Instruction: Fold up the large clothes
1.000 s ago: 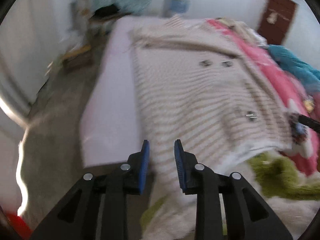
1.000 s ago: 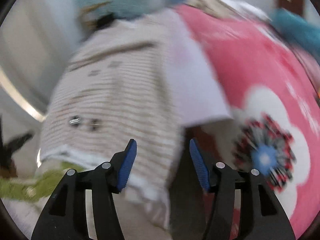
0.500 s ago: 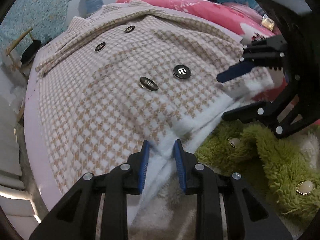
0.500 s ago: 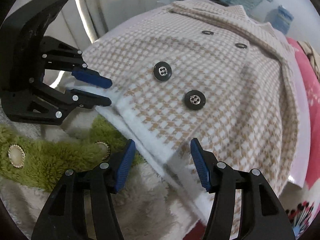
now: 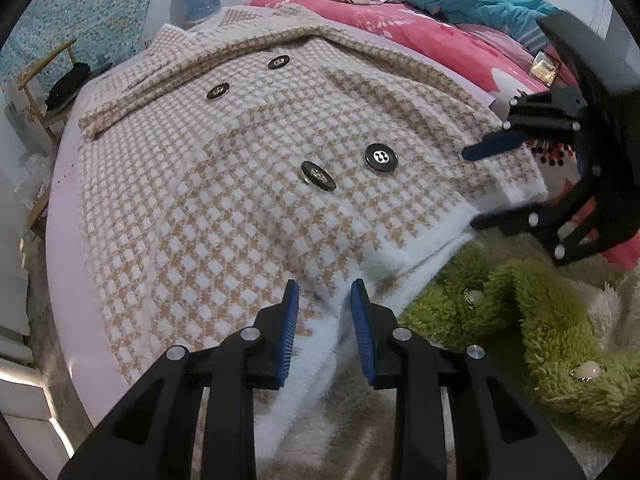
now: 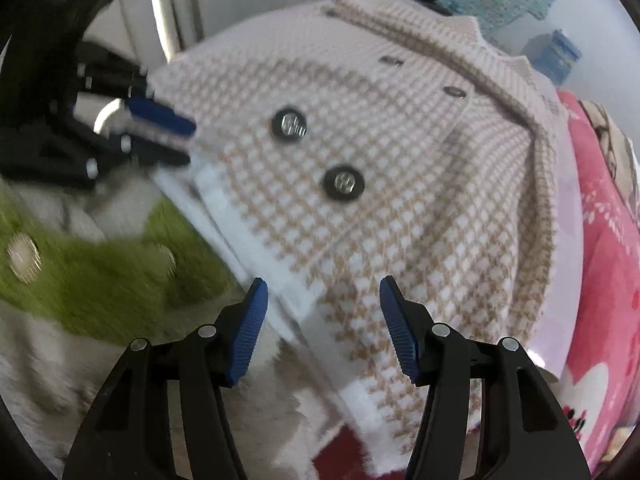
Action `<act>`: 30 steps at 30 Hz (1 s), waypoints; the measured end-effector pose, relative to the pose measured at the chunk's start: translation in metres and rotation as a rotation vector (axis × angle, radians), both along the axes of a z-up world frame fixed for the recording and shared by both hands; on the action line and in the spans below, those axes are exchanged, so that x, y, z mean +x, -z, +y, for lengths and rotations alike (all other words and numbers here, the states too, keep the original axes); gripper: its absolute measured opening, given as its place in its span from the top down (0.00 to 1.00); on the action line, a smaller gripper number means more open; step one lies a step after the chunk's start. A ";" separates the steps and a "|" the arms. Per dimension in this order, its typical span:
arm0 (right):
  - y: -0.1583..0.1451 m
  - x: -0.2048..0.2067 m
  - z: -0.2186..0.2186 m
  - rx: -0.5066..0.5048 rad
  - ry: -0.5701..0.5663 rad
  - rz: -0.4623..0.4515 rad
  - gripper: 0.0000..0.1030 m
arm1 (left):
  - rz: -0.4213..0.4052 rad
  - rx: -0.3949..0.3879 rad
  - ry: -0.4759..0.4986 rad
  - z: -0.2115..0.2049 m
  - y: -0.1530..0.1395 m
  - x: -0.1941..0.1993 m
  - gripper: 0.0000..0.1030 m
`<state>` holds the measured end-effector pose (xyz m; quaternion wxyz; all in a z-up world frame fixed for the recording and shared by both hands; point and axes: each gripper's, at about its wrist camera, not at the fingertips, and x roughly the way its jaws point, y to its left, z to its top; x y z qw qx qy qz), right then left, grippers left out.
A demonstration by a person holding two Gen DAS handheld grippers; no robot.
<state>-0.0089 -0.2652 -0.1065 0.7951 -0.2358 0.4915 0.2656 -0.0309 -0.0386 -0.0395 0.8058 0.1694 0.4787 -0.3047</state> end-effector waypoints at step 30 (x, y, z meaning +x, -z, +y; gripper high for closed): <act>-0.009 -0.002 0.019 -0.093 -0.062 -0.219 0.63 | -0.010 0.026 0.042 0.008 -0.001 -0.011 0.65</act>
